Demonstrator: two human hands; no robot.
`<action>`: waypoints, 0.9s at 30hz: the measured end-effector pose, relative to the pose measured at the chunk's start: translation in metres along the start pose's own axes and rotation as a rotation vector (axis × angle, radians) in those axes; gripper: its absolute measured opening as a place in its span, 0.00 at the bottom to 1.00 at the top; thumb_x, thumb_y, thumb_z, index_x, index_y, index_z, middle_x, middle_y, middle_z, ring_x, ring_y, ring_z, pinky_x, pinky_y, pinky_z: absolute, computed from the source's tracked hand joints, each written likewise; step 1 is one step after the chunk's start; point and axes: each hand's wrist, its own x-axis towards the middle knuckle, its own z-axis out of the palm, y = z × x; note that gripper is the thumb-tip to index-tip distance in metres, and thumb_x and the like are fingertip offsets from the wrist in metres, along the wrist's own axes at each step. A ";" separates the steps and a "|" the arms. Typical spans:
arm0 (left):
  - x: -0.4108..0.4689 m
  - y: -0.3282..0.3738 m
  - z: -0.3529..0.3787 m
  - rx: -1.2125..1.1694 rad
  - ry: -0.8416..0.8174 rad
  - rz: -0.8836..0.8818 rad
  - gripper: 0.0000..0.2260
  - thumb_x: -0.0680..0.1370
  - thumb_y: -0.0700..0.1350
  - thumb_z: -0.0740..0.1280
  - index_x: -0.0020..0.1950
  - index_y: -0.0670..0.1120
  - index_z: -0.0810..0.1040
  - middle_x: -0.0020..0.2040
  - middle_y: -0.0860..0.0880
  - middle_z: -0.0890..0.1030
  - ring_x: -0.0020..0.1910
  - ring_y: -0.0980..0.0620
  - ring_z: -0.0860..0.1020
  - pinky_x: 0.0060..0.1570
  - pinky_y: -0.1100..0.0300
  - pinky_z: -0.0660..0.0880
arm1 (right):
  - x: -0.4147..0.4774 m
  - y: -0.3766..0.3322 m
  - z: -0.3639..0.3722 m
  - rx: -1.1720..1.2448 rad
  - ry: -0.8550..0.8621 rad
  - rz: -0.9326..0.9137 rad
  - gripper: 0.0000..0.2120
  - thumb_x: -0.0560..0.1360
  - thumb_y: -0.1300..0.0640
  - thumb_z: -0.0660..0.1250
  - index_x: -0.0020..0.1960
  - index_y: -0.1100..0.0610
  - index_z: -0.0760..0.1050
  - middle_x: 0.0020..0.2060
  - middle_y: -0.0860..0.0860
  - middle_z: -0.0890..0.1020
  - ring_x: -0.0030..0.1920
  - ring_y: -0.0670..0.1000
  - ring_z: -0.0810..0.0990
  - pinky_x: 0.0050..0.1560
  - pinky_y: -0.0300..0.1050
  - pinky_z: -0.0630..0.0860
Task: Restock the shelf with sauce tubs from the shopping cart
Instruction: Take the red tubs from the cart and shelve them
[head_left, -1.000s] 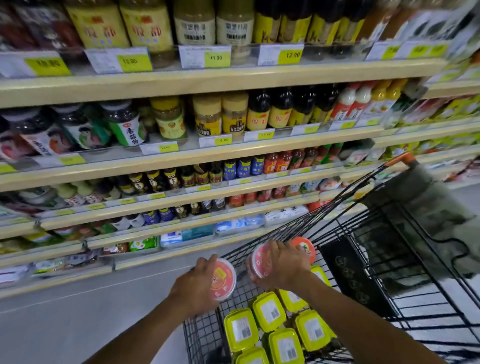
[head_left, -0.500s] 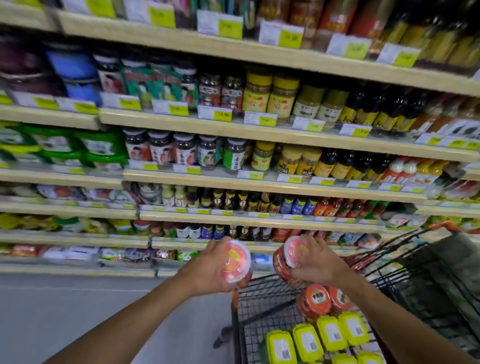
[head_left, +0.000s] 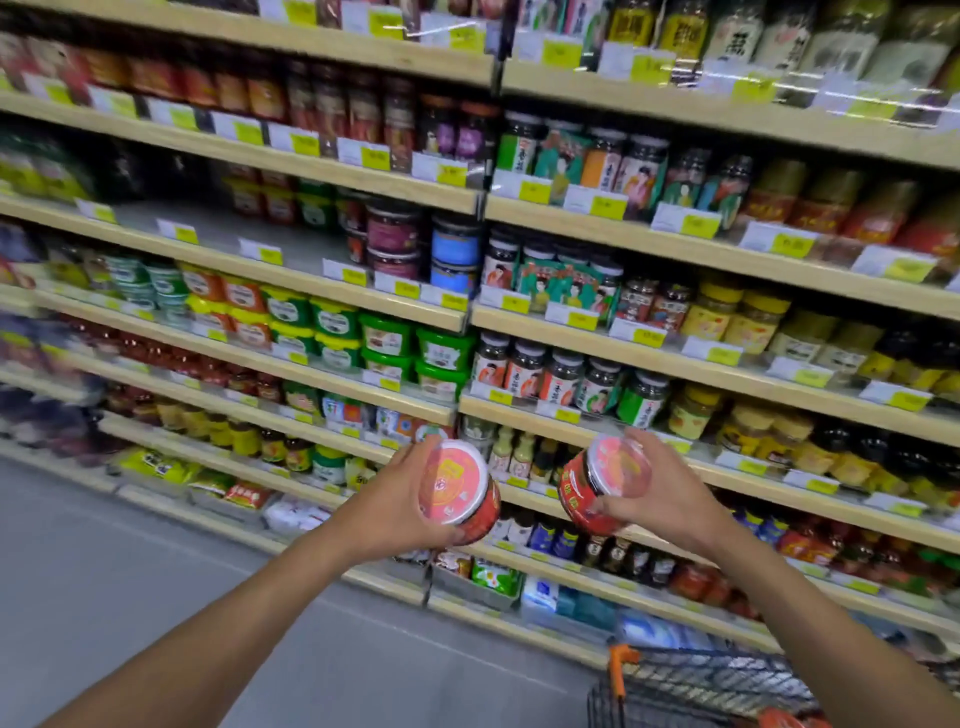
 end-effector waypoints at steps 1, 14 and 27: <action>-0.008 -0.008 -0.015 -0.001 0.021 -0.015 0.57 0.60 0.68 0.79 0.81 0.59 0.53 0.74 0.56 0.64 0.67 0.55 0.70 0.63 0.56 0.75 | 0.005 -0.013 0.004 0.008 0.003 -0.031 0.48 0.62 0.44 0.83 0.75 0.50 0.63 0.68 0.50 0.70 0.62 0.51 0.71 0.59 0.45 0.71; -0.056 -0.062 -0.157 -0.130 0.257 -0.113 0.52 0.61 0.63 0.81 0.78 0.59 0.57 0.70 0.57 0.65 0.66 0.54 0.71 0.56 0.61 0.74 | 0.075 -0.171 0.034 0.113 -0.012 -0.280 0.46 0.60 0.38 0.80 0.73 0.43 0.64 0.66 0.47 0.70 0.59 0.52 0.75 0.53 0.48 0.77; 0.028 -0.140 -0.282 -0.049 0.321 -0.066 0.54 0.60 0.65 0.81 0.78 0.60 0.55 0.69 0.59 0.64 0.66 0.56 0.70 0.63 0.55 0.76 | 0.227 -0.300 0.095 0.129 0.024 -0.384 0.36 0.68 0.49 0.80 0.71 0.46 0.67 0.61 0.48 0.73 0.54 0.51 0.76 0.43 0.35 0.71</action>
